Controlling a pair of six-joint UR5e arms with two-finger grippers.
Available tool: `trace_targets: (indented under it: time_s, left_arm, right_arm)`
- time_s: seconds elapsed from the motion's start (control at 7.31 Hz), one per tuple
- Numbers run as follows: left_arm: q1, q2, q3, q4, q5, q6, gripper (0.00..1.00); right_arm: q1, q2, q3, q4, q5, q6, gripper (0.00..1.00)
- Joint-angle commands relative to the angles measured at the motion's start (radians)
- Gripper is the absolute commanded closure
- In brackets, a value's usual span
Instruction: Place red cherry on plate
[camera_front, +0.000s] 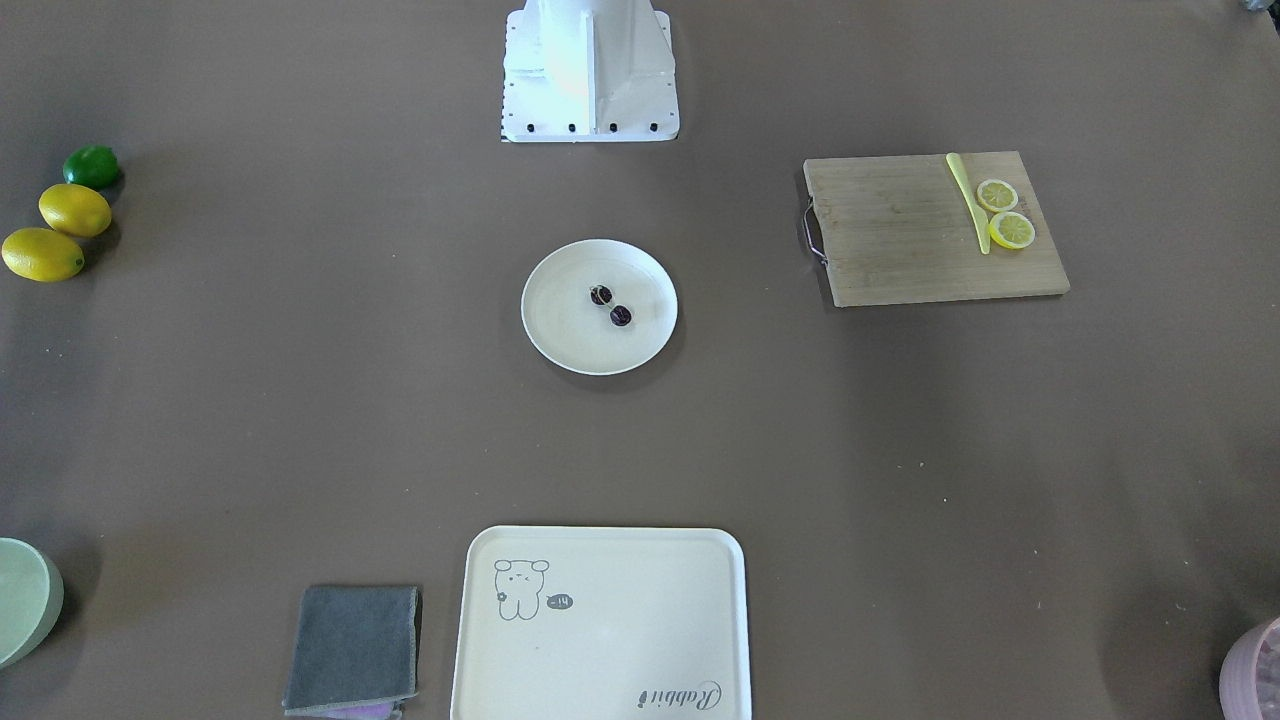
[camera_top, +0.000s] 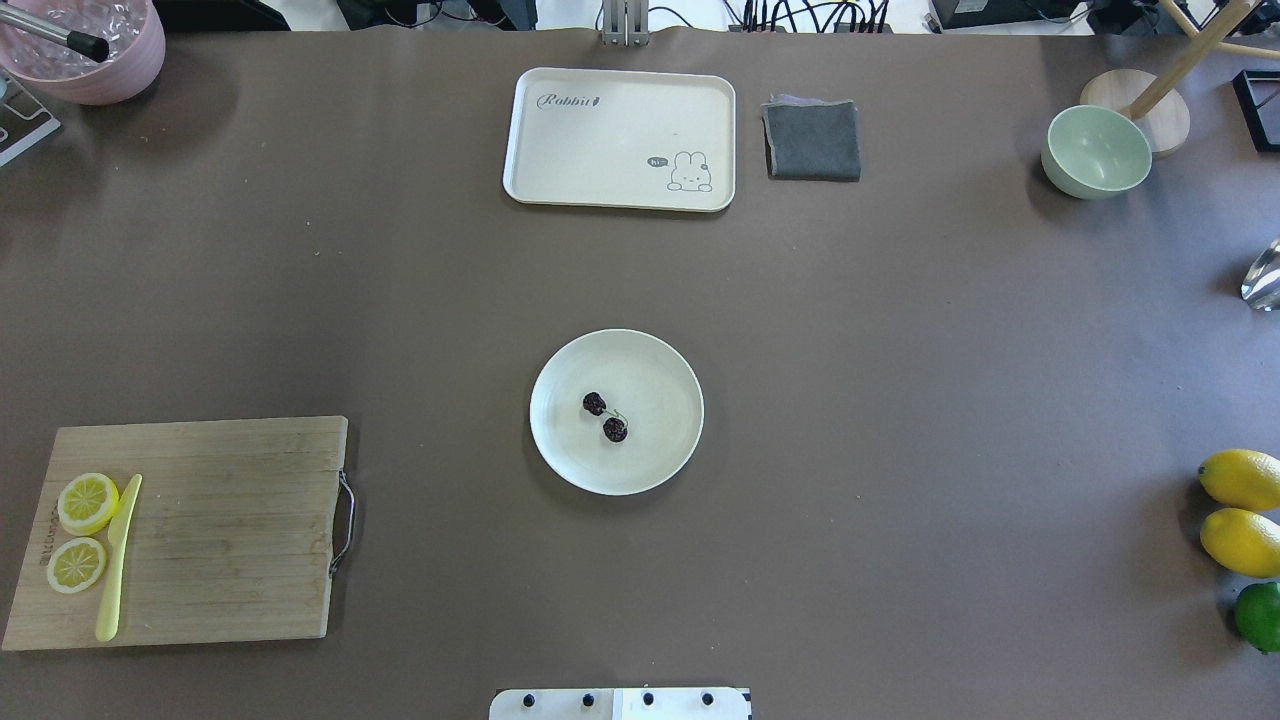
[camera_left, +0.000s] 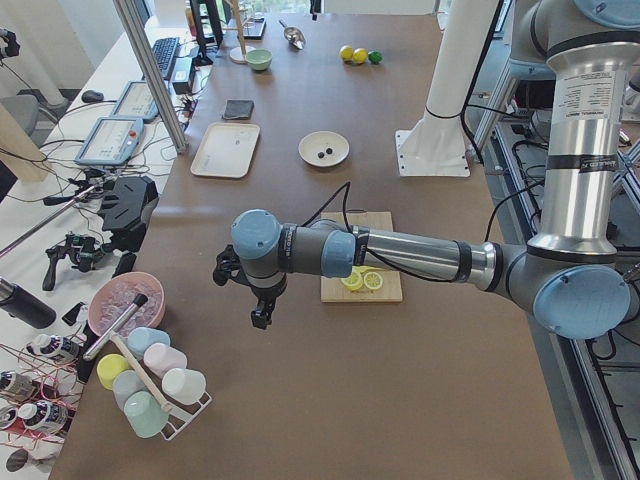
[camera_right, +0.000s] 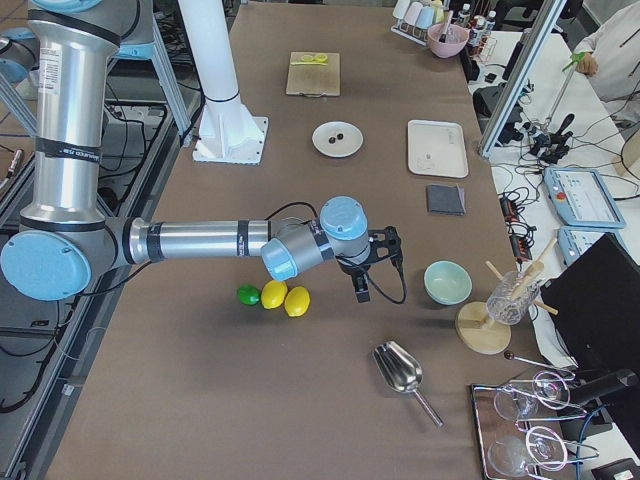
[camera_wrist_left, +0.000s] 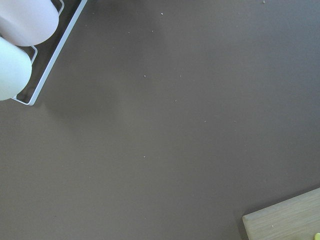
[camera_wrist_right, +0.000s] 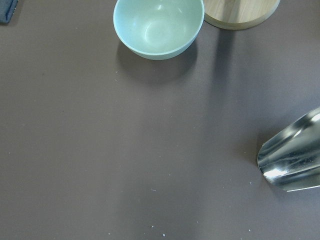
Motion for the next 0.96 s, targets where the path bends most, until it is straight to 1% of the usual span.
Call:
trace_targets:
  time_s: [0.0, 0.82]
  left_arm:
    - [0.000, -0.009, 0.003, -0.003, -0.002, 0.002, 0.02]
    - [0.000, -0.003, 0.005, -0.005, -0.001, 0.005, 0.02]
  right_arm:
    - [0.001, 0.004, 0.010, -0.001, -0.001, 0.002, 0.00]
    - [-0.003, 0.005, 0.003, -0.001, -0.009, 0.002, 0.00]
